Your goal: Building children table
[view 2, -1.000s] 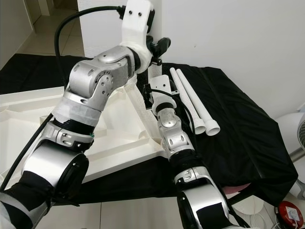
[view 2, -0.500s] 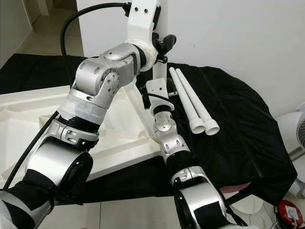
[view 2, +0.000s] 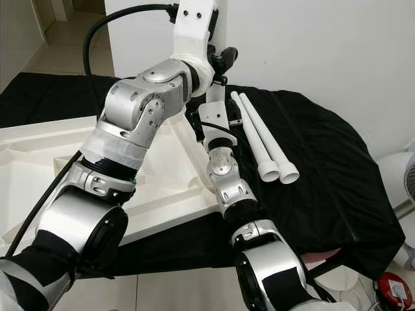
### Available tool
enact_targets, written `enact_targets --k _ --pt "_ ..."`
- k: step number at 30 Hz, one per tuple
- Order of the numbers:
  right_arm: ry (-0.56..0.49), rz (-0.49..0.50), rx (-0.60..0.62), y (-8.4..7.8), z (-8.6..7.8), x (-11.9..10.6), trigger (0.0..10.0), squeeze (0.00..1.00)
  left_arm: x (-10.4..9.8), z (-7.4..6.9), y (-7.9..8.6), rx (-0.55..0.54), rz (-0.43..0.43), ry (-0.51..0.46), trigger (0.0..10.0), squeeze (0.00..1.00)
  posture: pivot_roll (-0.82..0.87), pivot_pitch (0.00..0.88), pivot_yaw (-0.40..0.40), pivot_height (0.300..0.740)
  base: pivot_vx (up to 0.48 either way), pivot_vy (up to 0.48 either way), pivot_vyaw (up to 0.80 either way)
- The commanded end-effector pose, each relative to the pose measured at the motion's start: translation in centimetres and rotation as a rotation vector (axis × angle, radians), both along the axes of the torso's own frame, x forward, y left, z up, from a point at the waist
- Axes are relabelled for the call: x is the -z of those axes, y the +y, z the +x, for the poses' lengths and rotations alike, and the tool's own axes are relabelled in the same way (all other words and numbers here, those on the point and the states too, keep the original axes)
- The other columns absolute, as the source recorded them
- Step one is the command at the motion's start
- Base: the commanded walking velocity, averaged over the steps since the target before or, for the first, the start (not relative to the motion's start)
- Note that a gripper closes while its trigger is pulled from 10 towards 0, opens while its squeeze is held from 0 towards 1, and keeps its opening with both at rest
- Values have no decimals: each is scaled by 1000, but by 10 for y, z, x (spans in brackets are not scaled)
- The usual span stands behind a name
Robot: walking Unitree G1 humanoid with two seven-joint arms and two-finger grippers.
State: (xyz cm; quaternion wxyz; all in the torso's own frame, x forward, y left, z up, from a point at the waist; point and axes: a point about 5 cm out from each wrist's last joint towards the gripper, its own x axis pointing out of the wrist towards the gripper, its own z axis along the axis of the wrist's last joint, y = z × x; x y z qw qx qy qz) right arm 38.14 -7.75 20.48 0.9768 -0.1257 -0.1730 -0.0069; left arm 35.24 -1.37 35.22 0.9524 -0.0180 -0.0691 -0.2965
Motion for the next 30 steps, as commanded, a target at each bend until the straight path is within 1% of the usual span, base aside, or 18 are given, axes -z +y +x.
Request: enact_targets --k 1,2,3,7,9,16,17,18,20,22,23,24,25,27,30 --pt "7 19 23 -4 3 0 980 0 -10 -5 -8 26 -4 -39 10000 0 27 0 -109 740 0 0 0" --pt "12 26 26 -5 3 1 980 0 -10 -5 -8 27 -4 -40 10000 0 27 0 -109 740 0 0 0" --pt "16 30 31 -6 4 1 0 0 -10 -5 -8 28 -5 -41 10000 0 27 0 -109 740 0 0 0" --pt "18 25 39 -6 4 2 0 0 -11 -6 -9 32 -5 -43 10000 0 27 0 -109 740 0 0 0" --pt "45 55 51 -9 6 5 0 0 -12 -7 -10 35 -5 -49 10000 0 29 0 -112 740 0 0 0" --pt "50 86 56 -11 7 6 0 0 -13 -8 -10 30 -6 -51 10000 0 30 0 -115 740 0 0 0" --pt "49 86 62 -12 7 5 3765 0 -14 -8 -9 27 5 -74 10000 0 30 0 -117 740 0 0 0" --pt "46 89 71 -13 8 4 10000 0 -15 -8 -9 22 27 -111 10000 0 30 0 -117 740 0 0 0" --pt "45 91 74 -13 8 3 10000 0 -15 -9 -10 20 36 -124 10000 0 30 0 -117 740 0 0 0" --pt "44 94 74 -13 9 3 10000 0 -15 -9 -11 34 24 -121 10000 0 30 0 -117 740 0 0 0" --pt "45 99 74 -13 9 2 10000 0 -15 -11 -12 52 3 -113 10000 224 30 0 -117 740 0 0 0" --pt "45 99 74 -13 9 2 10000 0 -15 -11 -12 52 3 -113 10000 224 30 0 -117 740 0 0 0" --pt "51 112 69 -13 9 3 10000 0 -15 -12 -13 74 -37 -93 10000 1000 29 0 -116 740 0 0 0" --pt "58 131 59 -11 9 3 10000 0 -17 -15 -14 94 -54 -94 10000 1000 29 0 -116 740 0 0 0" --pt "64 140 55 -10 9 3 10000 0 -18 -16 -14 93 -53 -105 10000 1000 29 0 -116 740 0 0 0"
